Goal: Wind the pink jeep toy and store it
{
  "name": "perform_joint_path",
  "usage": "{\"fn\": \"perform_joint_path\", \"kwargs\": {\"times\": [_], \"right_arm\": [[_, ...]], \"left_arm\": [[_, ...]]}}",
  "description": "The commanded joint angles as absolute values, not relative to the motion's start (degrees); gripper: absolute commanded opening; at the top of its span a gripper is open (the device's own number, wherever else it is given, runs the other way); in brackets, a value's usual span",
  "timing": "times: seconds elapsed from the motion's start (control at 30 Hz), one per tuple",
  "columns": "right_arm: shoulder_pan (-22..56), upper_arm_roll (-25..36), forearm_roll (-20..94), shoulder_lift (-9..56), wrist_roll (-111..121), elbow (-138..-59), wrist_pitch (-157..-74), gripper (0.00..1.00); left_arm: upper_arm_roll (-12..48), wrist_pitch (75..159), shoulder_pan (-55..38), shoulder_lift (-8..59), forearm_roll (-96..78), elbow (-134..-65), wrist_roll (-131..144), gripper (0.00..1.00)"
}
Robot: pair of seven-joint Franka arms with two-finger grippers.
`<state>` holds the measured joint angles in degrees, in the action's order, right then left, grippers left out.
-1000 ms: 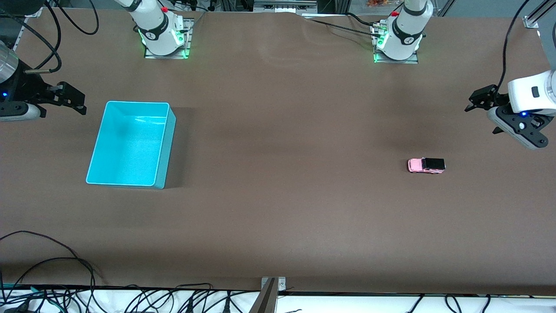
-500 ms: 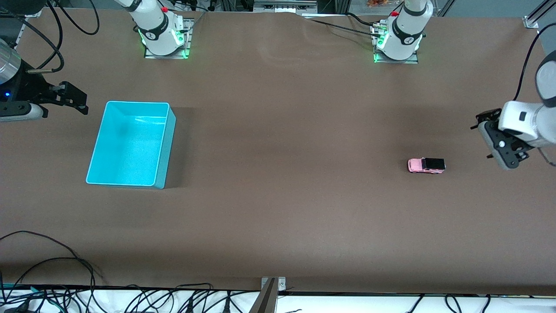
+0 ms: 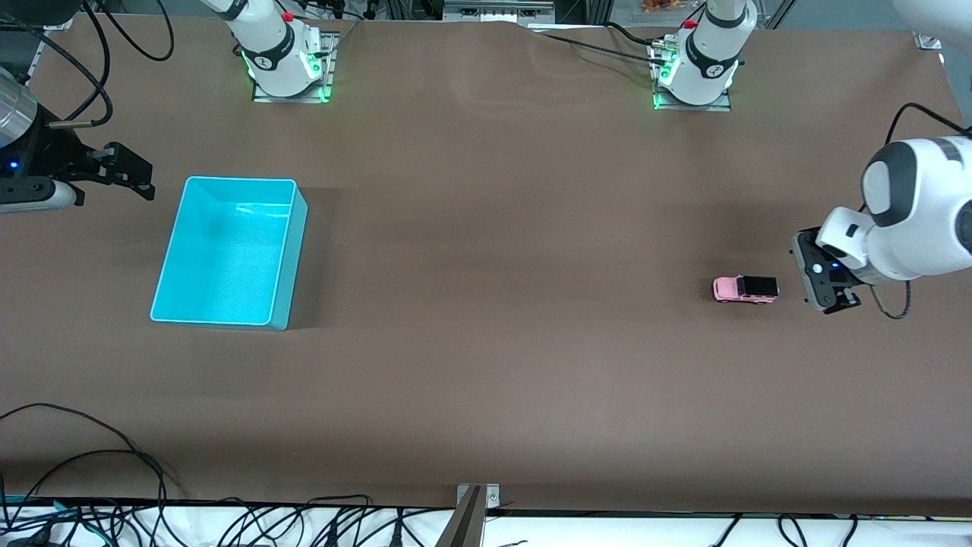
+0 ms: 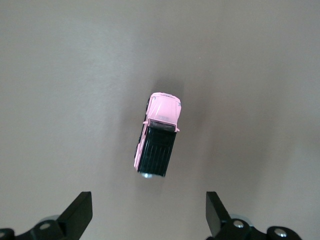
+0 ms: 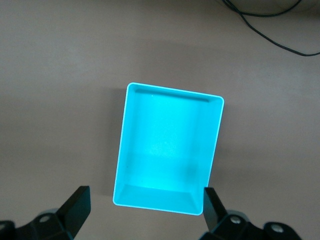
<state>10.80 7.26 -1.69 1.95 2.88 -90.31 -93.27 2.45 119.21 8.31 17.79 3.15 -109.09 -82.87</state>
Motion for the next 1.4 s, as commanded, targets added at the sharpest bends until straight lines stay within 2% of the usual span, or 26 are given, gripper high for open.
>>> {"fn": "perform_joint_path", "kwargs": {"times": [0.0,0.37,0.83,1.1,1.2,1.37], "right_arm": [[11.07,7.21,-2.02,2.2,2.55,-89.47,-92.81,1.0],[11.07,7.21,-2.02,2.29,2.55,-89.39,-92.9,1.0],[10.99,7.21,-1.58,2.29,2.72,-89.47,-92.9,1.0],[10.99,7.21,-1.58,2.29,2.72,-89.47,-92.9,1.0],[10.99,7.21,-1.58,2.29,2.72,-89.47,-92.9,1.0],[10.9,7.21,-1.58,2.29,2.81,-89.47,-92.9,1.0]], "left_arm": [[2.81,127.95,8.79,16.35,4.74,-116.62,-87.97,1.0],[2.9,137.45,8.88,18.19,4.83,-122.69,-92.28,1.0],[2.9,144.84,9.49,24.43,4.83,-121.82,-95.89,1.0],[2.99,145.72,9.49,25.14,4.75,-121.82,-95.89,0.99],[2.99,145.72,9.4,25.14,4.75,-121.82,-95.98,0.81],[2.99,145.72,9.4,25.22,4.75,-121.82,-95.98,0.41]]}}
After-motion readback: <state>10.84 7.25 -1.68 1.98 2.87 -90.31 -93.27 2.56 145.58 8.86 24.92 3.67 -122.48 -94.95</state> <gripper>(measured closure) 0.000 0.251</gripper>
